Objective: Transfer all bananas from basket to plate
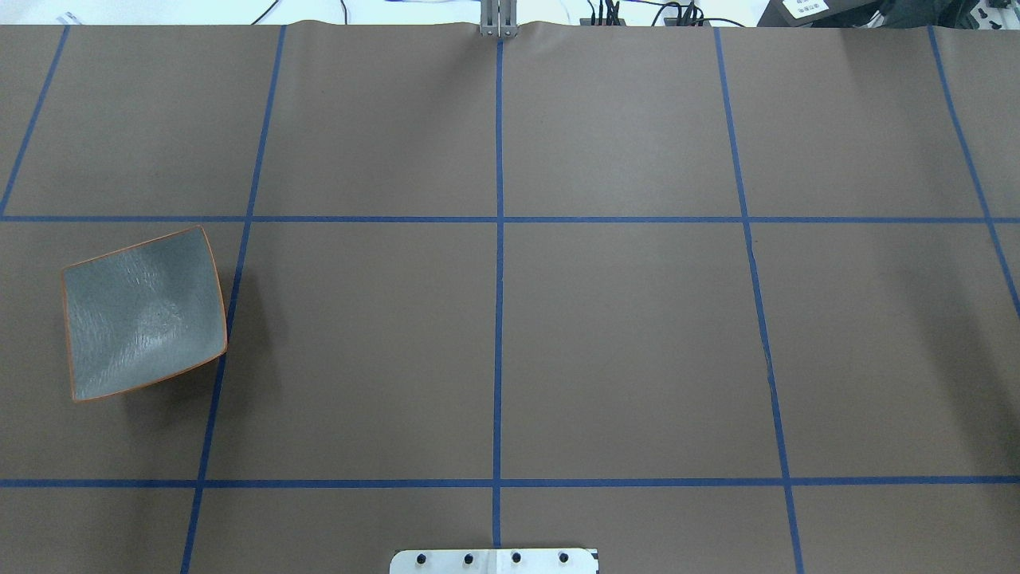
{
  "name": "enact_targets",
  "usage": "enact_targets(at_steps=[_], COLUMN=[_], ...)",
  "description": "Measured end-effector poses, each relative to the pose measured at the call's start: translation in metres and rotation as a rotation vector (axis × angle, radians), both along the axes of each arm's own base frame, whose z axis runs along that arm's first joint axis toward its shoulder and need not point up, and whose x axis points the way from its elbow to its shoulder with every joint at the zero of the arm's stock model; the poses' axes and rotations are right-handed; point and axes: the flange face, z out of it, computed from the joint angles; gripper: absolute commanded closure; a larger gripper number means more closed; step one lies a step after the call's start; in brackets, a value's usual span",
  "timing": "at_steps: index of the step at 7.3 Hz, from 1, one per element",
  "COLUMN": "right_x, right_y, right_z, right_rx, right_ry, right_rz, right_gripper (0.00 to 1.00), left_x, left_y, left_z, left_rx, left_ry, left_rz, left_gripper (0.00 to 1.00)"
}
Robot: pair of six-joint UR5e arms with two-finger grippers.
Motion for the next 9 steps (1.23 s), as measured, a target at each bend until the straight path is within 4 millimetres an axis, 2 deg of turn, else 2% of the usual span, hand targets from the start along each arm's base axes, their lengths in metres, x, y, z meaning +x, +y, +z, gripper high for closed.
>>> enact_targets(at_steps=[4, 6, 9], right_x=[0.002, 0.005, 0.004], right_y=[-0.004, -0.005, -0.023], right_z=[-0.012, -0.025, -0.056], right_rx=[0.025, 0.049, 0.181], right_ry=[0.003, 0.002, -0.020], right_rz=[0.008, 0.016, 0.022], right_gripper=[0.00, 0.00, 0.00], left_x=[-0.001, -0.002, -0.003], left_y=[0.000, -0.002, -0.012], left_z=[-0.007, -0.023, -0.047], left_rx=[0.011, 0.046, 0.110], left_ry=[-0.005, -0.009, -0.012], left_rz=[-0.004, -0.010, -0.012], left_gripper=[0.00, 0.00, 0.00])
